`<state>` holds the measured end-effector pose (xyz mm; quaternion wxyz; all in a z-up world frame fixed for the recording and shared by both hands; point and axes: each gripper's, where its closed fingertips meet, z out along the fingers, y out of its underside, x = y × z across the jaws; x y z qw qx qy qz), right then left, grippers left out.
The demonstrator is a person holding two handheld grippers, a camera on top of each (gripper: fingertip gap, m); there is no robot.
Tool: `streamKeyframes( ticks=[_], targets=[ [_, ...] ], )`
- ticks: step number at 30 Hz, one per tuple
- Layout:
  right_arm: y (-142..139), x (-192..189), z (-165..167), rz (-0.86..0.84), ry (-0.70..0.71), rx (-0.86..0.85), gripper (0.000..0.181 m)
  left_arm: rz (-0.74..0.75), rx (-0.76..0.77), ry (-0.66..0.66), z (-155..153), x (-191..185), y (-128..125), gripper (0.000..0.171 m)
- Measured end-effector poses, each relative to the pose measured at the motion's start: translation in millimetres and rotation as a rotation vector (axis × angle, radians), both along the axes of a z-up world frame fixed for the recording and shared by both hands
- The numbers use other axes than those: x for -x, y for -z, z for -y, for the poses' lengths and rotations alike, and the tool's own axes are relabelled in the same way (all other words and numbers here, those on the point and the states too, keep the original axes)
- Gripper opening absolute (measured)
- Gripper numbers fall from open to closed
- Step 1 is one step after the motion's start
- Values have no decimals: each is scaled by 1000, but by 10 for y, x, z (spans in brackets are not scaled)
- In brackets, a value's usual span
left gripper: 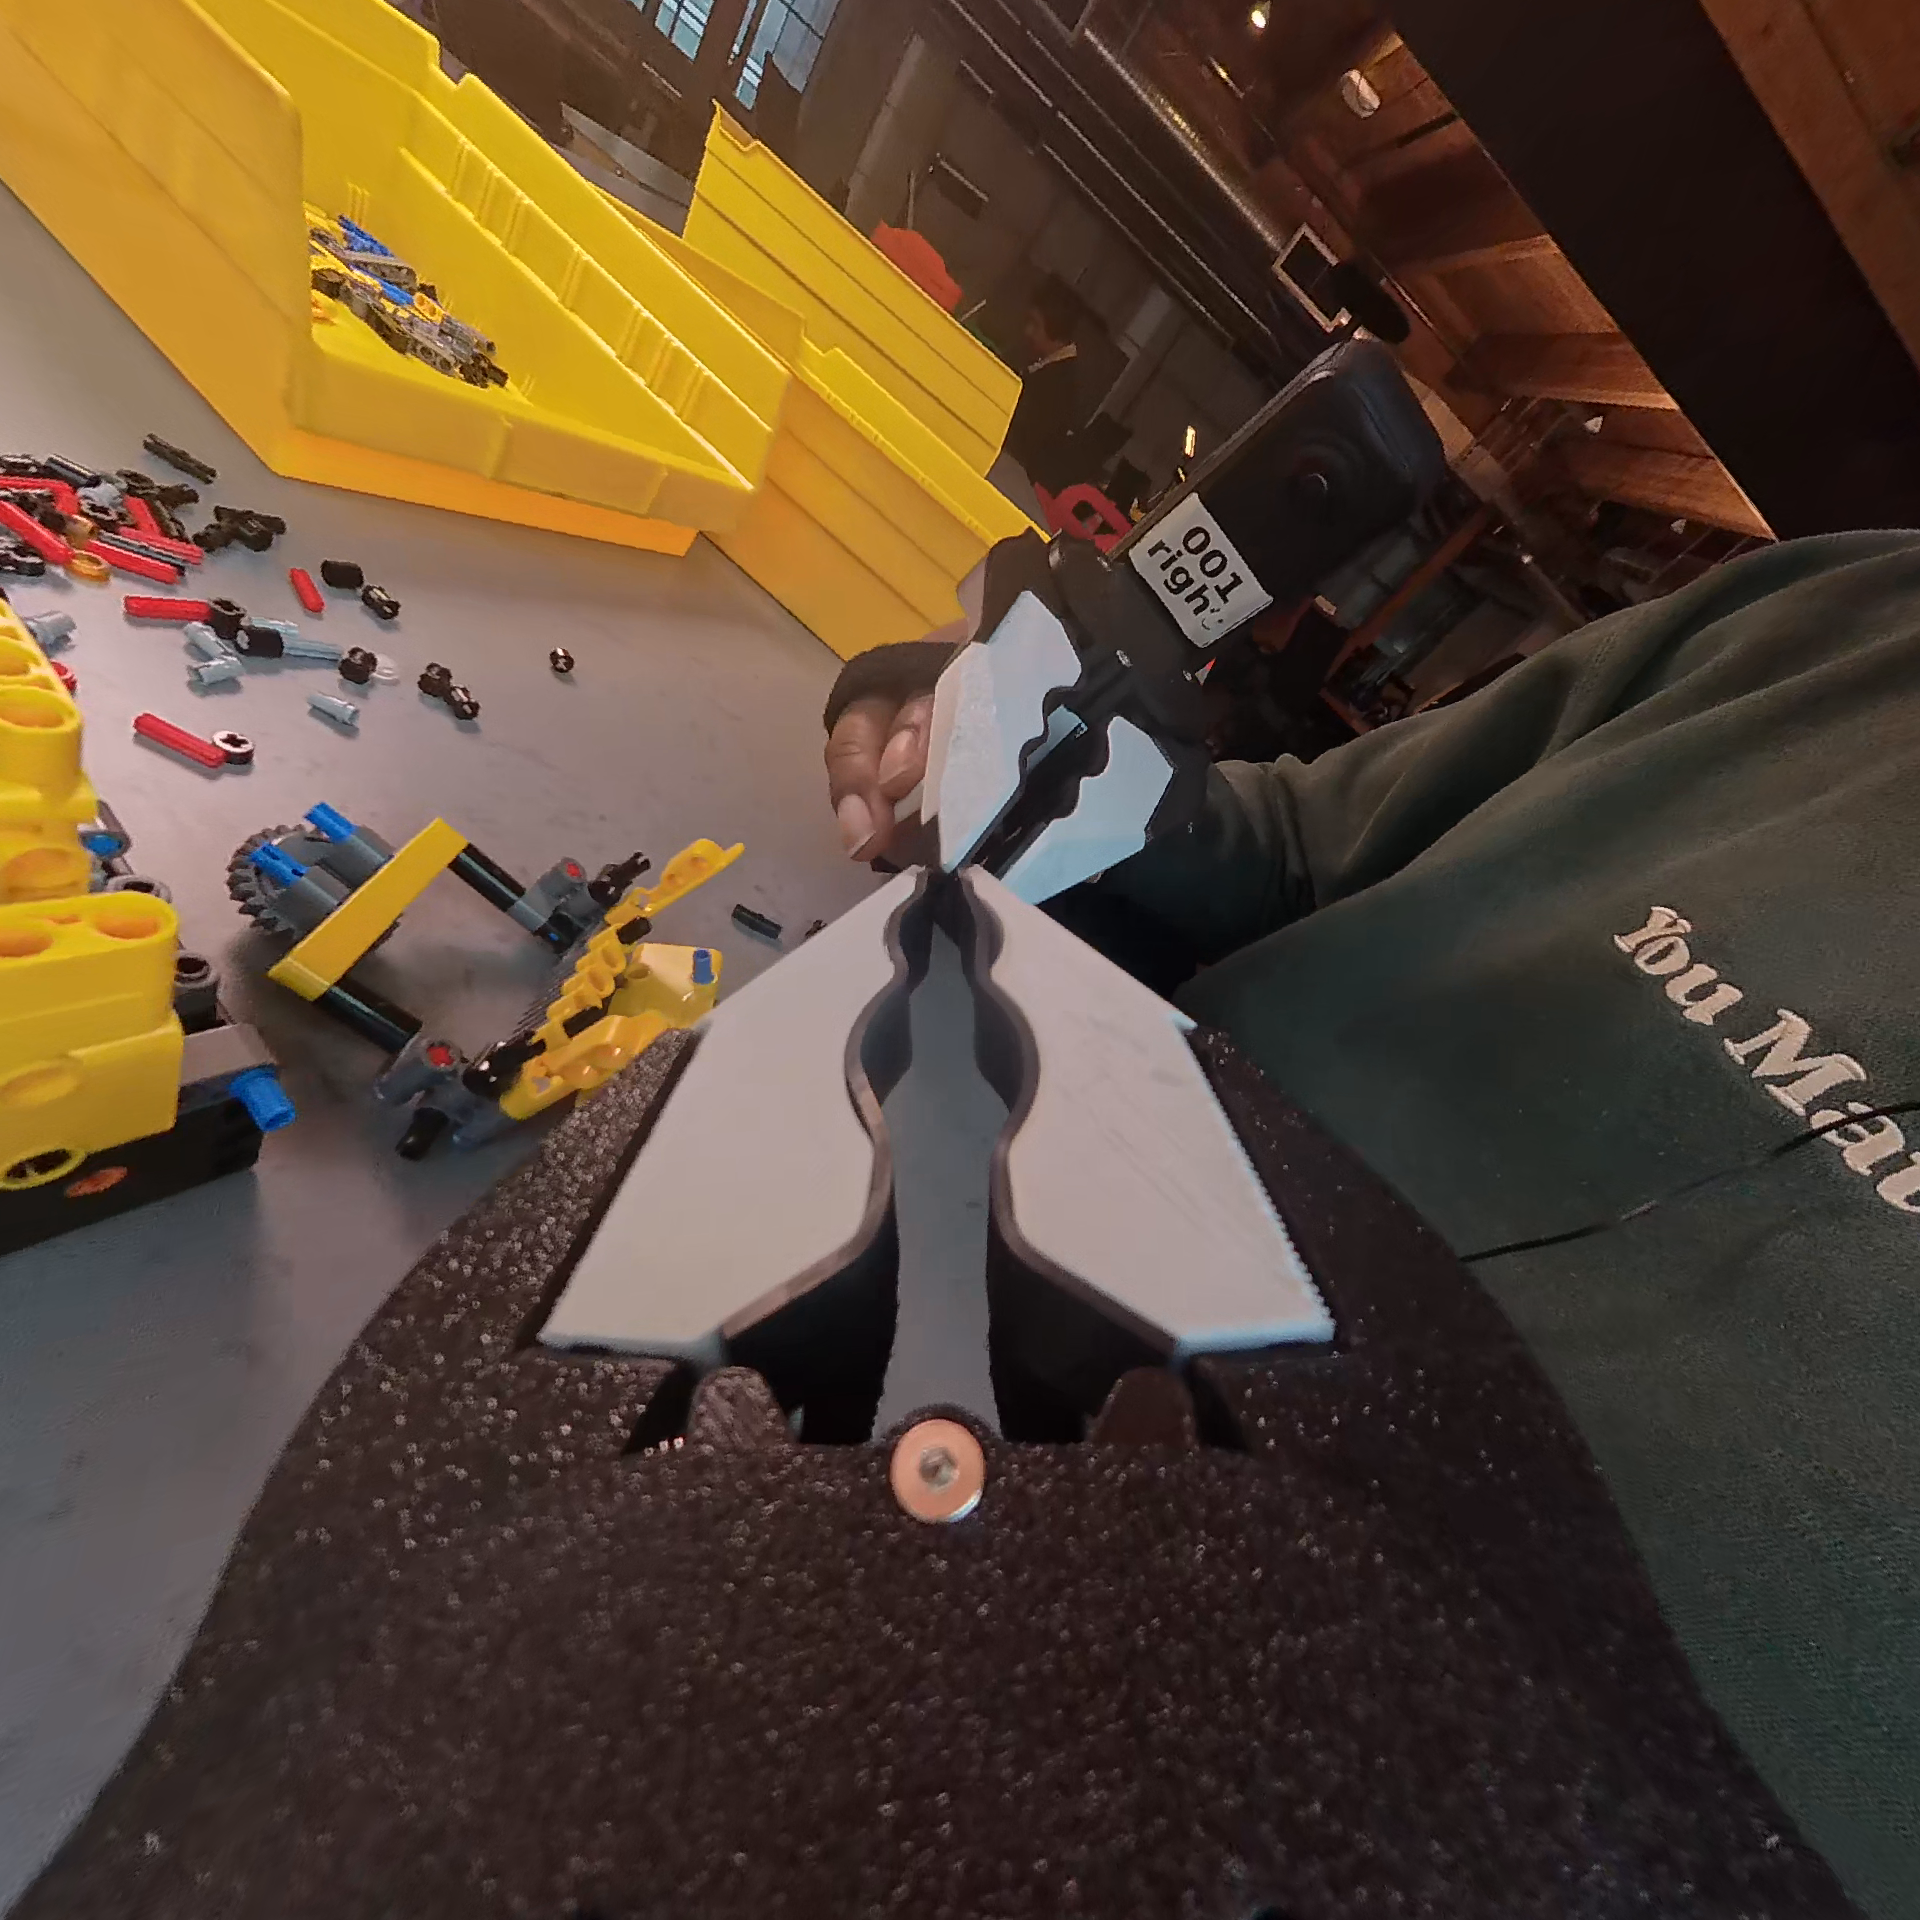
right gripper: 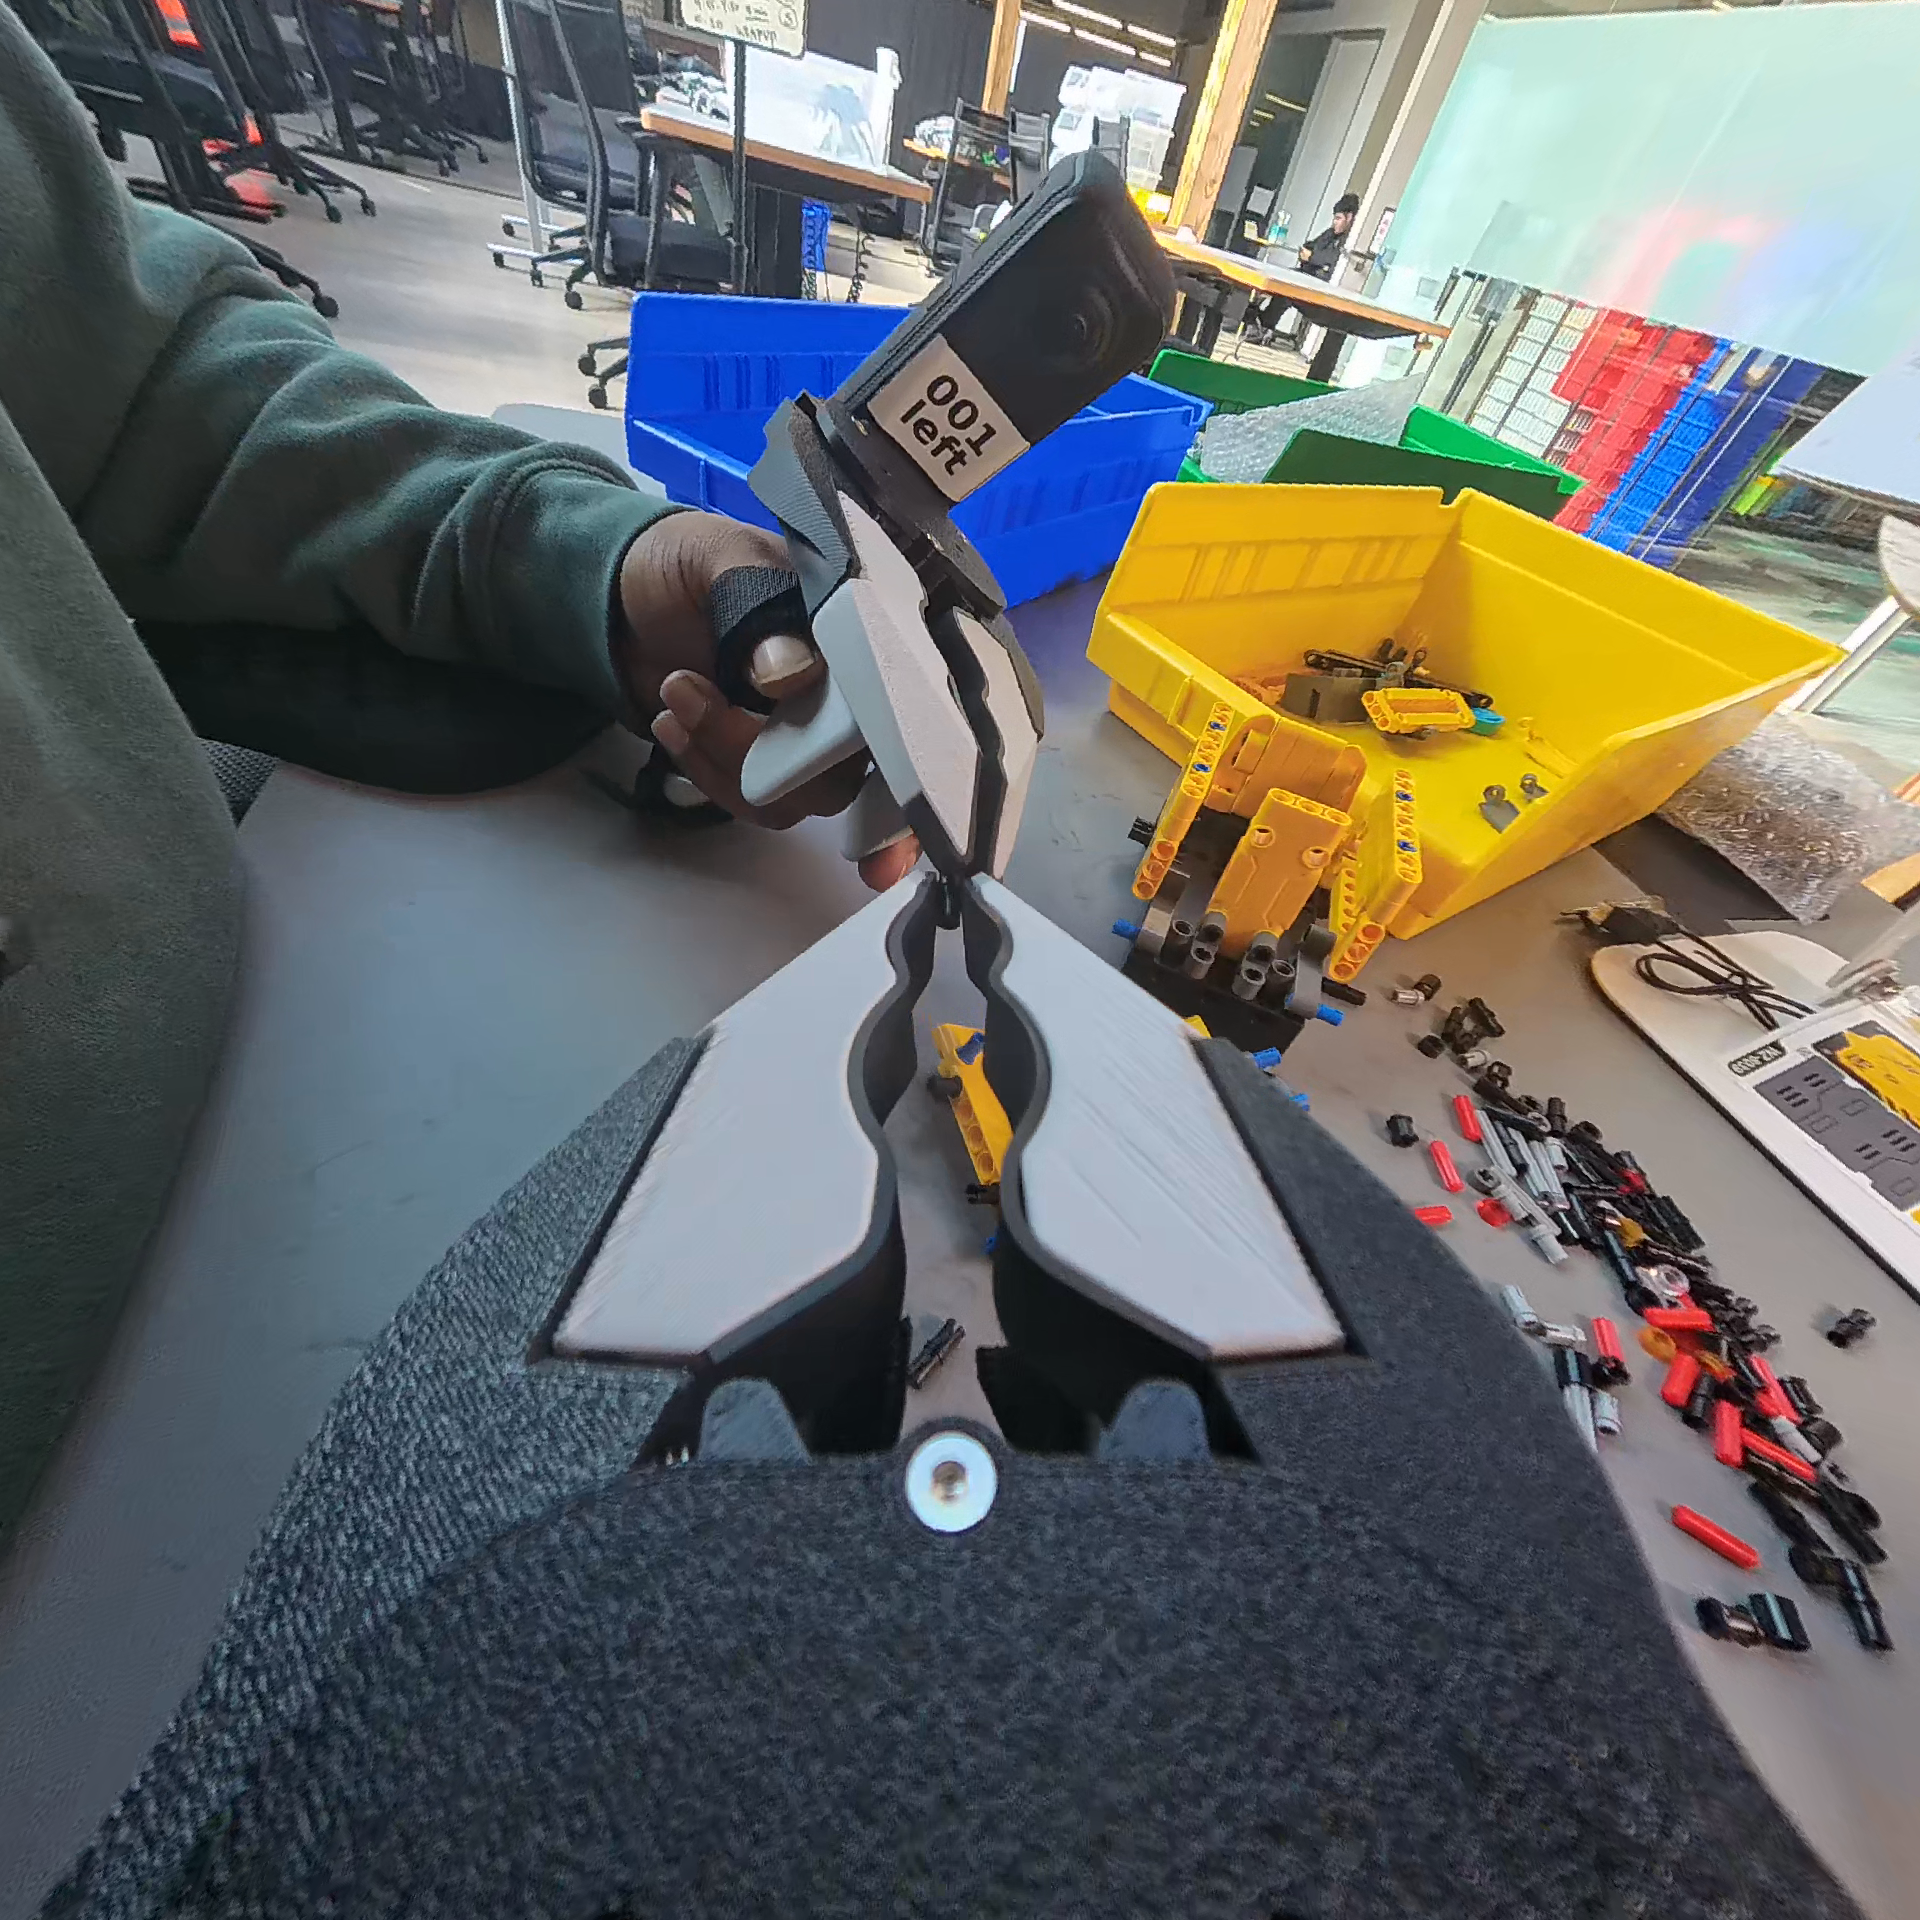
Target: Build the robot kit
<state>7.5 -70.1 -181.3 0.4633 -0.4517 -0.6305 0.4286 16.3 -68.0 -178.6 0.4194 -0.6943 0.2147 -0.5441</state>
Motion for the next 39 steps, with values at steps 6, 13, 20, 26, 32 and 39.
streamKeyframes(
  ticks=[6,13,20,26,32,39],
  targets=[
    [-48,-17,14,-23,-8,23,3,25,-5,12,18,-14,-42,3],
    [-81,-24,36,-49,-21,46,5,74,13,20,29,-9,-88,3],
    [-114,-19,59,-70,-56,113,13,168,63,31,20,12,-149,3],
    [-102,-4,40,-76,-65,142,8,238,115,45,13,25,-179,3],
    [-106,11,11,-81,-62,164,3,267,147,47,-10,35,-172,3],
    [-100,16,5,-79,-68,177,3,286,171,56,-20,41,-161,3]
  ],
)
